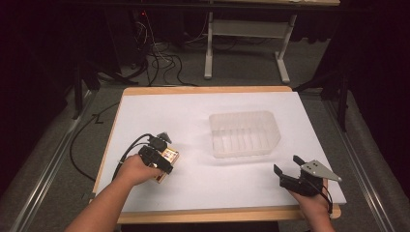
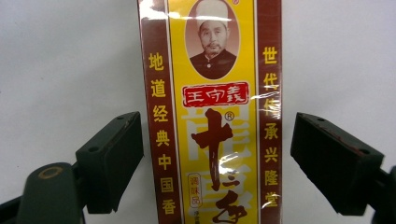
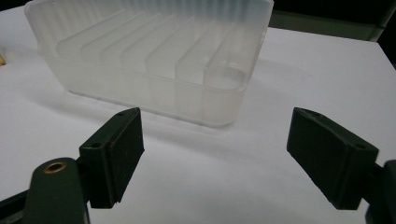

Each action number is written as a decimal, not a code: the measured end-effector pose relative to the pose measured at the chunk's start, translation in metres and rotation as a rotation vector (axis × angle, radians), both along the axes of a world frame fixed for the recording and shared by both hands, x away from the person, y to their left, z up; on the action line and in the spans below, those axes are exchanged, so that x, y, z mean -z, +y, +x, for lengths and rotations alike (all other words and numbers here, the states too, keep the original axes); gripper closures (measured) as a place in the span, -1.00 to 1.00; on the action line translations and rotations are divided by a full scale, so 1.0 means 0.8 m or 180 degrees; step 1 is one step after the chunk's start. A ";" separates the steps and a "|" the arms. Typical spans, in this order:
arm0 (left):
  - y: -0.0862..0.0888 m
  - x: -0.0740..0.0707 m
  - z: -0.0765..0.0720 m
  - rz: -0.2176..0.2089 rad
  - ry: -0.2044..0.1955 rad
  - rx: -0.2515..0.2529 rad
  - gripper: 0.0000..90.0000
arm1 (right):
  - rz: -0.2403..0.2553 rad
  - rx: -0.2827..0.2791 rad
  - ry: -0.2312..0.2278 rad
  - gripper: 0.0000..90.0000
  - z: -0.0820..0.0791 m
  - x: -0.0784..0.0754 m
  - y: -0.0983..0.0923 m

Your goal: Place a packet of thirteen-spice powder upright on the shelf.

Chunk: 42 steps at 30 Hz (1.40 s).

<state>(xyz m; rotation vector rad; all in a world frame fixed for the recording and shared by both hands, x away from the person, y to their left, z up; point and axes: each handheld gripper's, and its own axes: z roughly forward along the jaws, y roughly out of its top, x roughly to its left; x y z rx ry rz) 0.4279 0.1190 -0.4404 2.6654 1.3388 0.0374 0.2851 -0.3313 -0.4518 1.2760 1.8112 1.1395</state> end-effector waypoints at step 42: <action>-0.004 -0.012 -0.025 -0.0088 -0.0245 0.0077 -0.29 | 0.0001 0.0055 0.0021 -0.57 -0.001 0.001 -0.001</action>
